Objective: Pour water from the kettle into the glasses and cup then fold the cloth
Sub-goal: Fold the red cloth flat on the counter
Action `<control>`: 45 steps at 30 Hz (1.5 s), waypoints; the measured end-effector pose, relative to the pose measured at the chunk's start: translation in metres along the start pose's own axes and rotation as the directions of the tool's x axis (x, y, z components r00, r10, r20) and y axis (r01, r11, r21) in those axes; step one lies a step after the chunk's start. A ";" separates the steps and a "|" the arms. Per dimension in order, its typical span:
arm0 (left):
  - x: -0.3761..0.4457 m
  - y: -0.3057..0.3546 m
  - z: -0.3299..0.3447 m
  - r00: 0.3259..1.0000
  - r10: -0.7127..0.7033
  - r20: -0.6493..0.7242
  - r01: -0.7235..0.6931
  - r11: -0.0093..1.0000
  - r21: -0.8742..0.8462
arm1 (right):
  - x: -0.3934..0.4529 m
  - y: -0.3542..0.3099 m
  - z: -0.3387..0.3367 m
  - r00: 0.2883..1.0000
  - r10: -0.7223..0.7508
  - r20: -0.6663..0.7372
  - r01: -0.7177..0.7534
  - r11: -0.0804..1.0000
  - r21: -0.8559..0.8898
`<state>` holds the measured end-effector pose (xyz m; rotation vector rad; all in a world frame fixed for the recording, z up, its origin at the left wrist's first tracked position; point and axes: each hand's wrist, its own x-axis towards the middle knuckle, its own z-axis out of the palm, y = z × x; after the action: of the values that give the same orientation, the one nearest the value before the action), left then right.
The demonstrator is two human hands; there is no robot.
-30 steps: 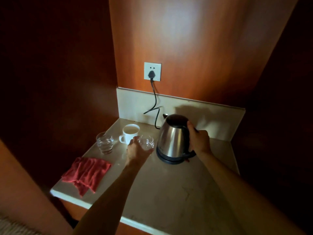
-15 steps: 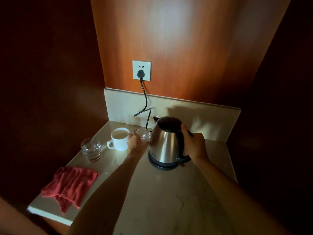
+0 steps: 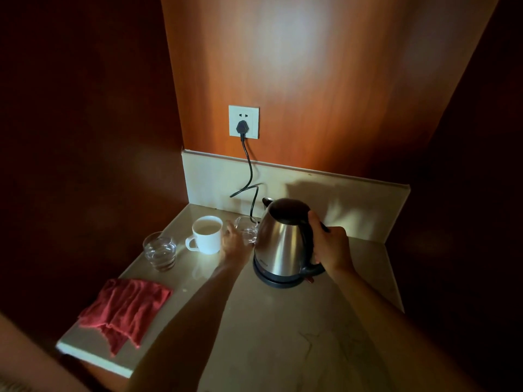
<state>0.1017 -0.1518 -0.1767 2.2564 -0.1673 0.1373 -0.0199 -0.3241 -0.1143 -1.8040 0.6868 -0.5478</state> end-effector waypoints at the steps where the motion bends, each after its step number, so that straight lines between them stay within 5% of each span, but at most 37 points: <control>1: -0.006 0.000 -0.002 1.000 -0.003 -0.001 0.003 1.000 -0.005 | 0.000 -0.001 -0.001 1.000 0.005 -0.002 -0.005 1.000 -0.004; 13: -0.092 -0.049 -0.072 0.999 -0.007 0.039 -0.004 0.964 0.265 | -0.018 -0.018 -0.010 0.996 -0.039 0.084 0.056 0.975 -0.217; 16: -0.103 -0.078 -0.110 1.000 0.008 0.001 -0.008 0.930 0.368 | -0.021 -0.027 -0.015 0.975 -0.218 0.044 0.217 0.887 -0.409; 20: -0.117 -0.131 -0.148 0.987 0.051 -0.155 0.031 0.873 0.487 | -0.037 -0.049 0.000 0.753 -0.650 0.098 0.582 0.590 -0.559; 23: -0.126 -0.169 -0.161 0.984 0.001 -0.175 0.090 0.855 0.511 | -0.081 -0.066 0.043 0.604 -0.760 0.241 0.755 0.448 -0.478; 26: -0.135 -0.175 -0.167 0.998 0.012 -0.058 0.019 0.856 0.517 | -0.122 -0.065 0.091 0.535 -0.734 0.419 0.838 0.396 -0.376; 29: -0.147 -0.149 -0.176 0.973 0.224 -0.050 -0.164 0.831 0.531 | -0.154 -0.057 0.134 0.504 -0.635 0.585 0.863 0.388 -0.322; 32: -0.151 -0.151 -0.181 0.980 0.195 0.039 -0.179 0.780 0.599 | -0.180 -0.043 0.176 0.503 -0.483 0.717 0.846 0.447 -0.292; 38: -0.145 -0.199 -0.187 0.984 0.179 0.006 -0.163 0.879 0.449 | -0.216 0.018 0.228 0.527 -0.267 0.807 0.827 0.380 -0.415; 42: -0.137 -0.184 -0.187 0.995 0.099 -0.022 -0.075 0.861 0.502 | -0.200 0.025 0.230 0.456 -0.306 0.836 0.882 0.278 -0.380; 45: -0.136 -0.176 -0.178 0.956 0.291 -0.049 -0.232 0.844 0.483 | -0.192 0.016 0.233 0.487 -0.401 0.776 0.871 0.293 -0.395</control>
<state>-0.0109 0.1070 -0.2182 2.6937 -0.4182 0.5103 -0.0088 -0.0381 -0.2103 -2.9544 -0.4707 -0.2009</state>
